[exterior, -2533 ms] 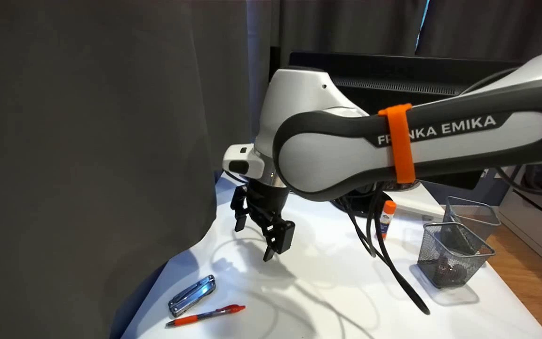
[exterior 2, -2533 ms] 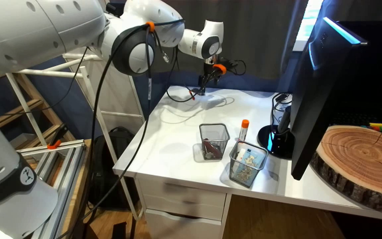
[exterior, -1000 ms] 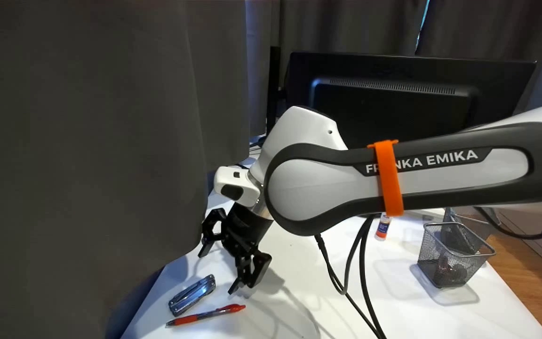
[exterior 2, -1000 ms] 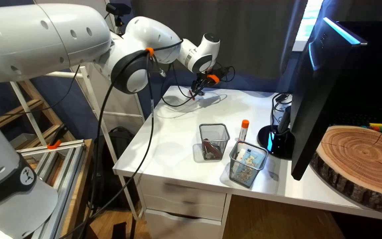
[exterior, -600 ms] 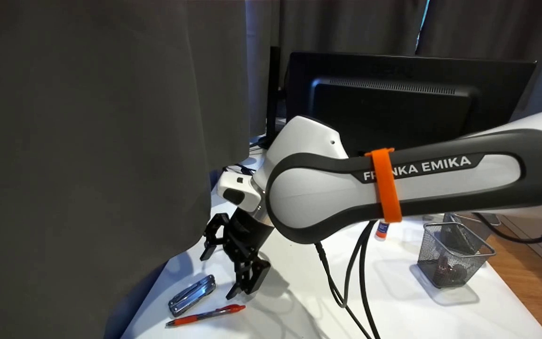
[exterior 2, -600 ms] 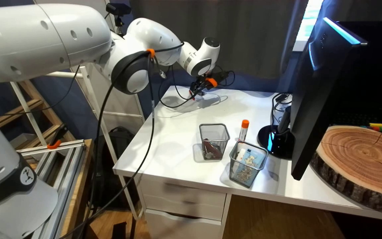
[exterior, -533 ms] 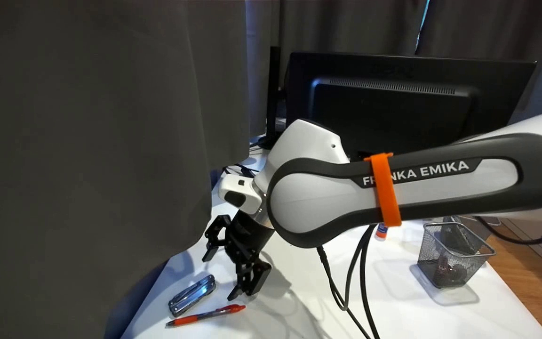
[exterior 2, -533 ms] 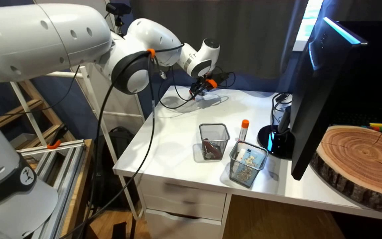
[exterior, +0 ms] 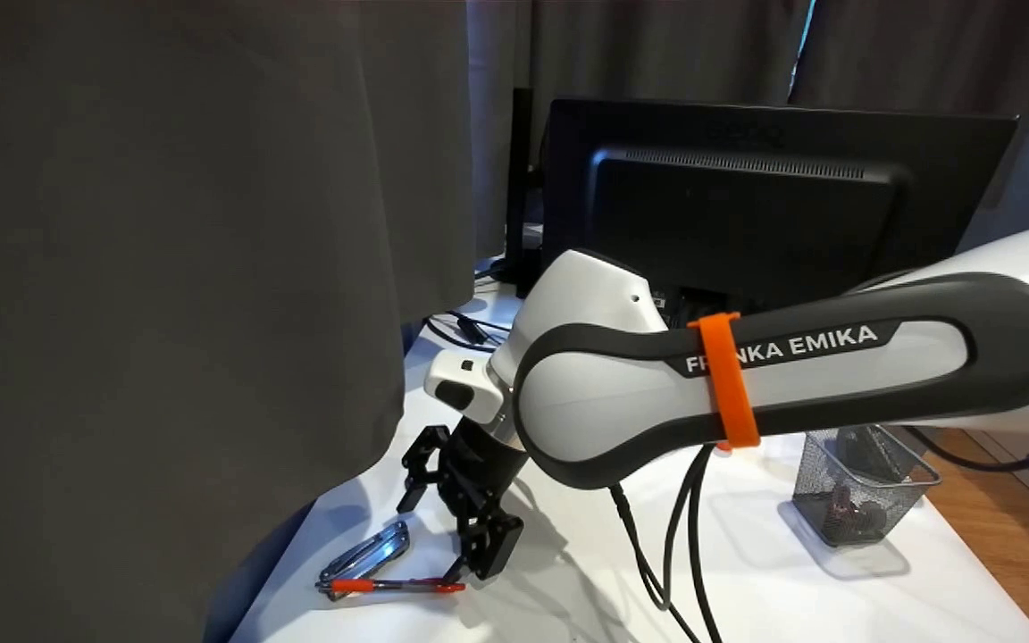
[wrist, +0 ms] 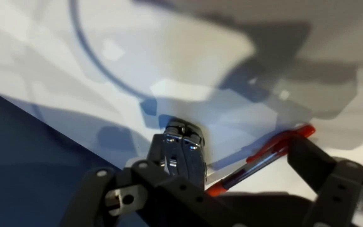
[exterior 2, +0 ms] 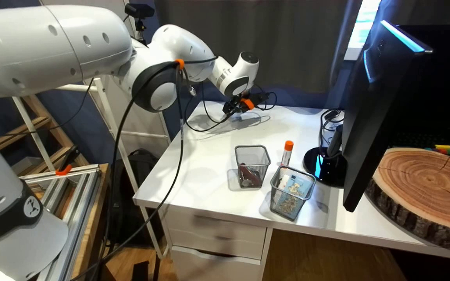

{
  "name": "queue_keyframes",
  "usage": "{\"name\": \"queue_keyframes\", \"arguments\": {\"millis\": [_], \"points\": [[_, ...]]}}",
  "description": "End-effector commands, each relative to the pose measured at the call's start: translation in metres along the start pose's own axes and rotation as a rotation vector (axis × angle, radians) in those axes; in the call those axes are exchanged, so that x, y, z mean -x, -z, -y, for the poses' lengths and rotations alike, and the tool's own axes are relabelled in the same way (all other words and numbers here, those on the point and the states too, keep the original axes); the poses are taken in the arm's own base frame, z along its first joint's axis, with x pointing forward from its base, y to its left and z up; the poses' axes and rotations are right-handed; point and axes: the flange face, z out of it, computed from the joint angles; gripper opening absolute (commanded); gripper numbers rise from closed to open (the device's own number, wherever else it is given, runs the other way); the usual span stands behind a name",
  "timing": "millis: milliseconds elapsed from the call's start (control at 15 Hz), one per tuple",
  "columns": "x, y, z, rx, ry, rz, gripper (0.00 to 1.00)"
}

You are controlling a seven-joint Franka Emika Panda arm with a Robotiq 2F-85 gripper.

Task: Put the pen in the basket on the left

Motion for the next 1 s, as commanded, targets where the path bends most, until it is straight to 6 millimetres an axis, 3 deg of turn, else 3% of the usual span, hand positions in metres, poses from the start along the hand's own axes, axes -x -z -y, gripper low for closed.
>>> {"name": "queue_keyframes", "arguments": {"millis": [0, 467, 733, 933], "points": [[0.003, -0.003, 0.003, -0.02, -0.02, -0.047, 1.0], [-0.027, 0.018, -0.012, 0.046, -0.043, -0.008, 1.0], [-0.053, 0.004, 0.014, -0.191, -0.054, -0.129, 1.0], [-0.054, -0.003, 0.022, -0.218, -0.123, -0.054, 1.0]]}}
